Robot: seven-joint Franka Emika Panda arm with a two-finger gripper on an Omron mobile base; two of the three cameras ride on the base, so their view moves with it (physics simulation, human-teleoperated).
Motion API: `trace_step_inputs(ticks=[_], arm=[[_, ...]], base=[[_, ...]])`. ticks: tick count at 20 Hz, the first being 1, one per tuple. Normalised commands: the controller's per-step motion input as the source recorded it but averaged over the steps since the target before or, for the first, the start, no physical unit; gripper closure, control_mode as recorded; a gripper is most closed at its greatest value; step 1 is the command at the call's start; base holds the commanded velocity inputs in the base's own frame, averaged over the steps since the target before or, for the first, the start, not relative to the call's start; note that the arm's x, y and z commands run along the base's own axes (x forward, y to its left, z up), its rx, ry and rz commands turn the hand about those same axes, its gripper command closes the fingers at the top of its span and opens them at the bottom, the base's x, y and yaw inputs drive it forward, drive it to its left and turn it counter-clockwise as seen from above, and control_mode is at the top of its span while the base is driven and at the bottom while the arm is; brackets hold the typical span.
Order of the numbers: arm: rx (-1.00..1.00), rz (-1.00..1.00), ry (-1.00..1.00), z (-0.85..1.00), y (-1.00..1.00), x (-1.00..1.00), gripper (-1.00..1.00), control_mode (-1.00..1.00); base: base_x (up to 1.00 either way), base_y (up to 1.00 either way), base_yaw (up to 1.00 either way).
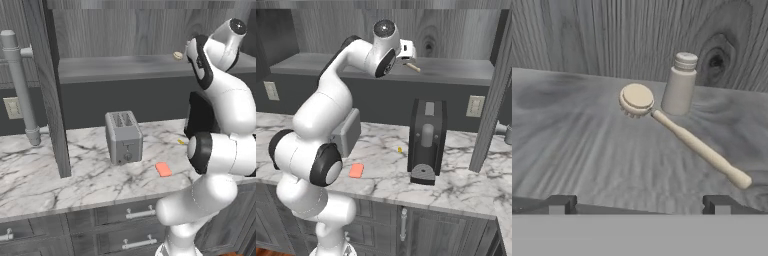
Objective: Pick the bar soap and dish brush from the cabinet and place them on the counter.
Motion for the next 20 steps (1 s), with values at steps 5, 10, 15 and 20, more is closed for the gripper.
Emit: trace_step_inputs(ticks=[5,10,15,20], arm=[[0.03,0.02,-0.04,-0.07,-0.09,0.26,-1.00,-1.00],[0.03,0.02,-0.01,-0.01,-0.05,0.35,-1.00,-1.00],[0.03,0.01,0.00,0.00,-0.05,0.43,-1.00,-1.00],[0.02,0.01,0.00,0.00,-0.06,0.44,-1.00,-1.00]], base=[[0.00,0.00,0.00],[0.00,0.00,0.00],[0.00,0.00,0.00],[0.00,0.00,0.00]])
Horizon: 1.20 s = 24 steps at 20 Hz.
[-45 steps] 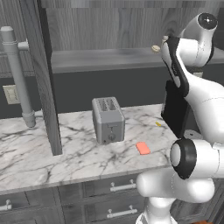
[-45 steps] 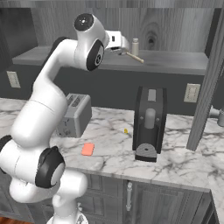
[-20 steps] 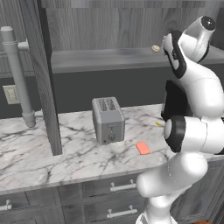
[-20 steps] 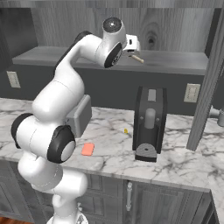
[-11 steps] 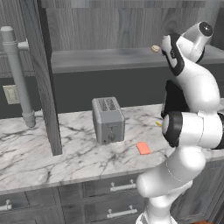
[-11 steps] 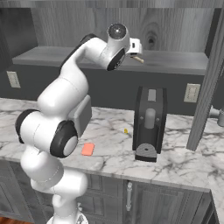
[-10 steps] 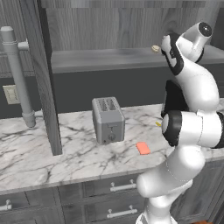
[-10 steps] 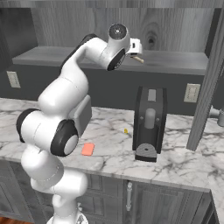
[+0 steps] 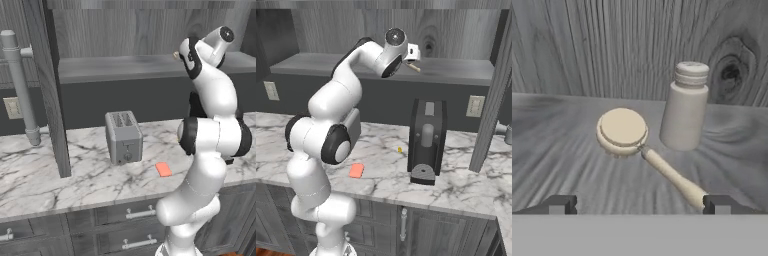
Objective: Pick the bar soap and dish brush from the cabinet and place them on the counter.
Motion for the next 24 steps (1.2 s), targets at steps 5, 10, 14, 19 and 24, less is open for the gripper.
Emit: trace_step_inputs(ticks=[5,10,14,19,24], arm=[[0.01,0.01,0.00,0.00,-0.09,0.41,-1.00,-1.00],[0.01,0.02,0.00,0.00,-0.10,0.38,-1.00,-1.00],[0.00,0.04,0.00,0.00,-0.09,0.31,-1.00,-1.00],[0.00,0.04,0.00,0.00,-0.09,0.25,-1.00,-1.00],[0.00,0.07,0.00,-0.12,-0.10,0.17,-1.00,-1.00]], base=[[0.00,0.00,0.00],[0.00,0.00,0.00],[0.00,0.00,0.00],[0.00,0.00,0.00],[0.00,0.00,0.00]])
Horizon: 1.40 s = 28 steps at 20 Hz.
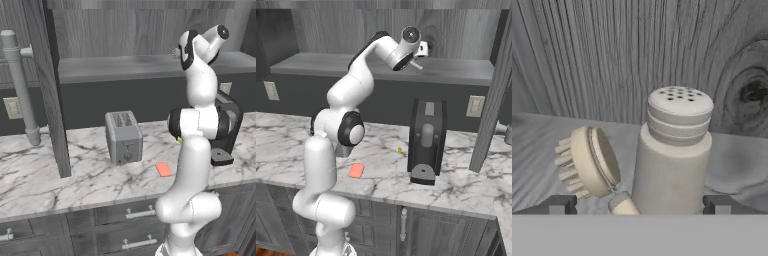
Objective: Pick the bar soap and dish brush from the cabinet and place them on the counter.
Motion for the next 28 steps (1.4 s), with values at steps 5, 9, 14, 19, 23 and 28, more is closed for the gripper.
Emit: trace_step_inputs(ticks=[5,9,14,19,23,28], arm=[[-0.03,0.15,0.13,-0.35,-0.01,0.00,-1.00,-1.00],[-0.04,0.16,0.16,-0.33,0.06,0.05,-1.00,-1.00],[-0.04,0.15,0.10,-0.37,0.18,0.02,1.00,-1.00],[-0.02,0.12,0.04,-0.35,0.14,0.03,1.00,-1.00],[0.00,0.03,-0.02,-0.24,0.03,0.00,1.00,-1.00],[0.00,0.00,-0.07,-0.06,-0.10,0.11,1.00,-1.00]], base=[[0.00,0.00,0.00],[0.00,0.00,0.00],[0.00,0.00,0.00],[0.00,0.00,0.00],[0.00,0.00,0.00],[0.00,0.00,0.00]])
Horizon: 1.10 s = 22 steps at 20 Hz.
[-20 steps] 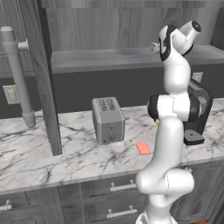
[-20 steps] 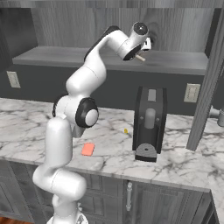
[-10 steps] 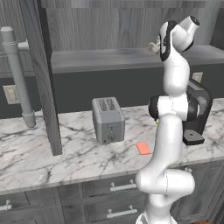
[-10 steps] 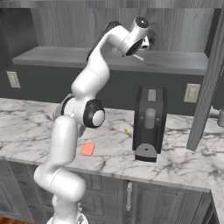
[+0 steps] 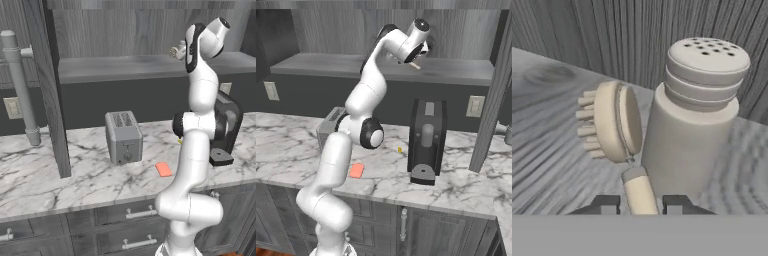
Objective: Pick the bar soap and dish brush from the cabinet and place them on the counter.
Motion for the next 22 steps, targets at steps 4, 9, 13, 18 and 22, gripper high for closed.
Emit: trace_step_inputs(ticks=[4,9,13,18,22], arm=[[0.00,0.00,-0.10,0.05,-0.04,0.03,1.00,-1.00],[0.00,0.00,-0.04,0.25,0.00,0.00,1.00,-1.00],[-0.02,0.00,0.08,0.43,0.08,-0.01,1.00,-1.00],[-0.09,0.00,0.12,0.30,0.18,-0.15,1.00,-1.00],[-0.11,0.00,0.12,0.13,0.20,-0.25,1.00,-1.00]], base=[[0.00,0.00,0.00],[0.00,0.00,0.00],[0.00,0.00,0.00],[0.00,0.00,0.00],[0.00,0.00,0.00]])
